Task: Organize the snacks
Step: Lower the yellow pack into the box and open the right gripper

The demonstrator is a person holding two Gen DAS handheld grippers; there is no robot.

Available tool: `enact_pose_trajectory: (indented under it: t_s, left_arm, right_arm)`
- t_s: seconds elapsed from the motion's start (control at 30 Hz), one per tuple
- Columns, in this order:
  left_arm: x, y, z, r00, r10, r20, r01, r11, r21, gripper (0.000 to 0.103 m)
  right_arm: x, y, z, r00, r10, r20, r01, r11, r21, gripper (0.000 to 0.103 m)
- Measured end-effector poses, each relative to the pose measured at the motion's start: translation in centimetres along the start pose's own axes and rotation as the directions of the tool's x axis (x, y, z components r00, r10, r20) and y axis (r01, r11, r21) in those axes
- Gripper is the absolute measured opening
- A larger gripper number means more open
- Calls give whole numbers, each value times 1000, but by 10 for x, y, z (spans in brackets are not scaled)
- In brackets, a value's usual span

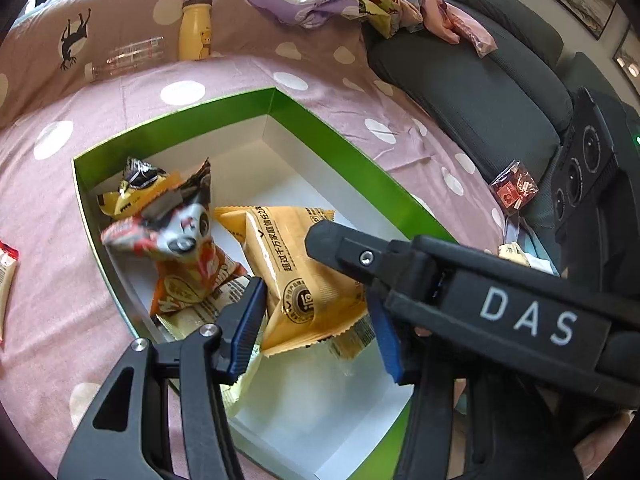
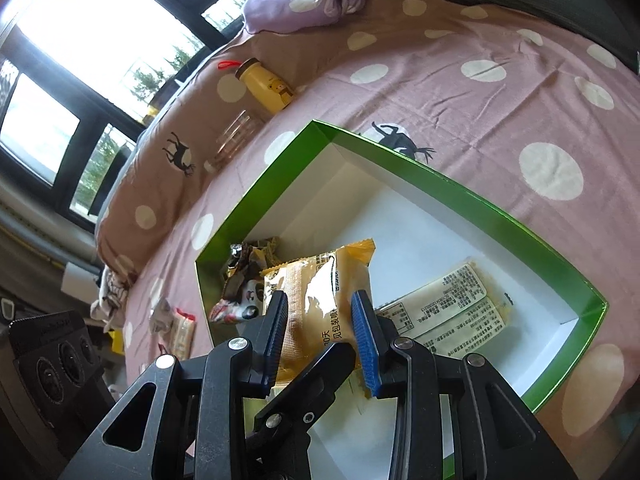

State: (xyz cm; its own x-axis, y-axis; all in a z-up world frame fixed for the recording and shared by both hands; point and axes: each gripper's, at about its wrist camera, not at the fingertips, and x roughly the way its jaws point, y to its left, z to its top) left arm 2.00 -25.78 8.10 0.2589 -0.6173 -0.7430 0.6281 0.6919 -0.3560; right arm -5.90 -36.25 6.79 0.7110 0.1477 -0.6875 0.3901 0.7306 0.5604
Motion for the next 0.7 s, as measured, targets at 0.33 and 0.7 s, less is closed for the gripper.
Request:
enact_pose_trajectory:
  t_s: [0.33, 0.7]
  left_arm:
    - [2, -2, -1, 1000, -5, 13, 5, 1000, 11, 51]
    - [-26, 0, 2, 997, 25, 77, -26, 1000, 15, 56]
  right_arm:
    - [7, -8, 1, 999, -37, -28, 38, 999, 27, 37]
    - [-10, -4, 4, 999, -19, 51, 18, 1000, 25, 41]
